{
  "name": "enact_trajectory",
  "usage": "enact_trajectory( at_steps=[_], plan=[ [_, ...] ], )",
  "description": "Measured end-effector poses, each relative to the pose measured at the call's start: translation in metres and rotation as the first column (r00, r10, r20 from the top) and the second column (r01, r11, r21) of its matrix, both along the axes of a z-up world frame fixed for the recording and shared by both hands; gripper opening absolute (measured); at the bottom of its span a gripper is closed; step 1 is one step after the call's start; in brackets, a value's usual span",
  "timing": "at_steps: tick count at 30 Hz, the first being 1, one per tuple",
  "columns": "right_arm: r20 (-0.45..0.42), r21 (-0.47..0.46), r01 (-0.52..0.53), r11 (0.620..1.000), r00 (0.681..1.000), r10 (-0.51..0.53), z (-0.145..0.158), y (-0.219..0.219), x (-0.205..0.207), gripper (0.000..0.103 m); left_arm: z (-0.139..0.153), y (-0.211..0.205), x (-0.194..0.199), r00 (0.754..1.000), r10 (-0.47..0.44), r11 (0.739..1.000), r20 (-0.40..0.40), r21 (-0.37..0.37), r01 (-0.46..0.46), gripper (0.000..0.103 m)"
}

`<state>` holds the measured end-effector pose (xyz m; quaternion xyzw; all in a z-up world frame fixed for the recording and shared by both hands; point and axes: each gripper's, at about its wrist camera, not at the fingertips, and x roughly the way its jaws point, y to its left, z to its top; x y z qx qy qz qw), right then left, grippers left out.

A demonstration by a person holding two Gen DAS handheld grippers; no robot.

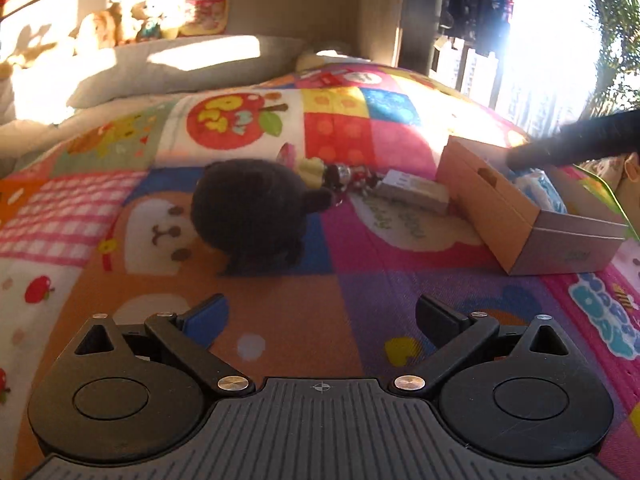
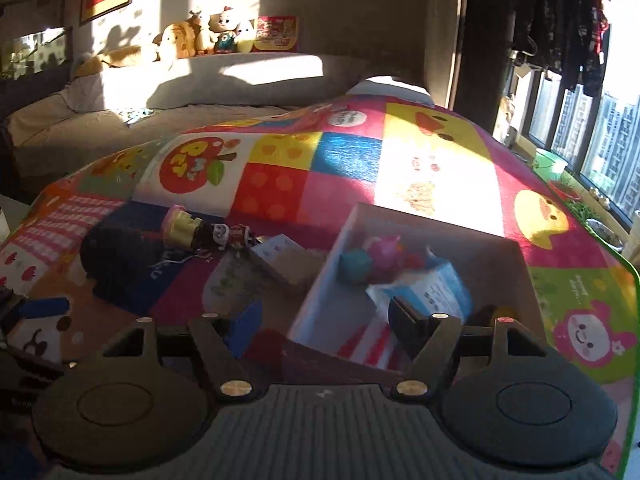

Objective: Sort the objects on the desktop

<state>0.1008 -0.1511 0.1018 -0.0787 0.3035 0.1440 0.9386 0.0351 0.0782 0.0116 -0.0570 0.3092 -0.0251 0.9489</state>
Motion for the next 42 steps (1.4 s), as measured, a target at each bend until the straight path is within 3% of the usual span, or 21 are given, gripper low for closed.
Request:
enact_trajectory(
  at_steps=[2,4,6,7,8,12,14,18,21,24,26,30,35,37,40,42],
  plan=[
    [-0.072,0.026,-0.05,0.998,0.996,0.052,0.006,0.028,0.034,0.086,0.0,0.006,-0.001,1.0,0.016,0.999,0.011,-0.049,-0.016,0.102],
    [-0.147,0.039,-0.038,0.999,0.988,0.044,0.006,0.051,0.072,0.086,-0.002,0.011,-0.001,1.0,0.018,0.997,0.01,-0.082,-0.017,0.102],
    [-0.183,-0.009,0.001,1.0,0.983,-0.002,0.001,0.075,0.111,0.072,-0.003,0.015,-0.003,1.0,0.022,0.994,0.013,-0.11,-0.02,0.102],
    [-0.182,-0.043,0.007,0.999,0.983,-0.014,-0.001,0.085,0.125,0.058,-0.004,0.017,-0.003,1.0,0.024,0.992,0.014,-0.121,-0.022,0.102],
    [-0.192,-0.069,0.025,0.997,0.981,-0.038,-0.007,0.094,0.145,0.054,-0.004,0.019,-0.004,0.999,0.026,0.991,0.02,-0.133,-0.023,0.102],
    [-0.34,0.032,0.119,0.992,0.935,-0.101,-0.031,0.104,0.195,0.054,-0.003,0.024,-0.008,0.998,0.031,0.986,0.048,-0.167,-0.022,0.102],
    [-0.379,0.08,0.1,0.992,0.923,-0.062,-0.041,0.114,0.2,0.058,-0.003,0.025,-0.007,0.998,0.029,0.984,0.051,-0.175,-0.02,0.102],
    [-0.352,0.036,0.08,0.996,0.934,-0.062,-0.051,0.14,0.199,0.078,-0.003,0.028,-0.007,0.998,0.032,0.982,0.052,-0.19,-0.021,0.102],
    [-0.375,0.037,0.085,0.996,0.925,-0.065,-0.057,0.139,0.204,0.079,-0.004,0.03,-0.007,0.998,0.031,0.978,0.051,-0.206,-0.02,0.102],
    [-0.432,0.102,0.075,0.992,0.902,-0.024,-0.061,0.131,0.203,0.073,-0.004,0.03,-0.007,0.998,0.031,0.977,0.052,-0.212,-0.019,0.102],
    [-0.46,0.132,0.053,0.99,0.888,0.014,-0.062,0.129,0.199,0.061,-0.004,0.03,-0.008,0.998,0.031,0.978,0.058,-0.21,-0.019,0.102],
    [-0.498,0.142,0.008,0.99,0.865,0.065,-0.062,0.124,0.177,0.048,-0.004,0.029,-0.008,0.998,0.027,0.978,0.064,-0.208,-0.013,0.102],
    [-0.592,0.215,-0.131,0.968,0.771,0.236,-0.047,0.106,0.13,0.048,-0.003,0.027,-0.01,0.997,0.012,0.98,0.076,-0.197,0.003,0.102],
    [-0.523,0.185,-0.158,0.97,0.82,0.233,-0.027,0.098,0.12,0.053,-0.003,0.026,-0.009,0.997,0.012,0.98,0.075,-0.199,0.003,0.102],
    [-0.363,-0.008,-0.075,0.997,0.929,0.067,-0.008,0.095,0.132,0.084,-0.004,0.027,-0.009,0.997,0.016,0.979,0.072,-0.204,-0.001,0.103],
    [-0.32,-0.103,-0.034,0.994,0.947,0.0,-0.015,0.098,0.155,0.085,-0.004,0.027,-0.009,0.997,0.016,0.979,0.072,-0.205,-0.001,0.103]
  ],
)
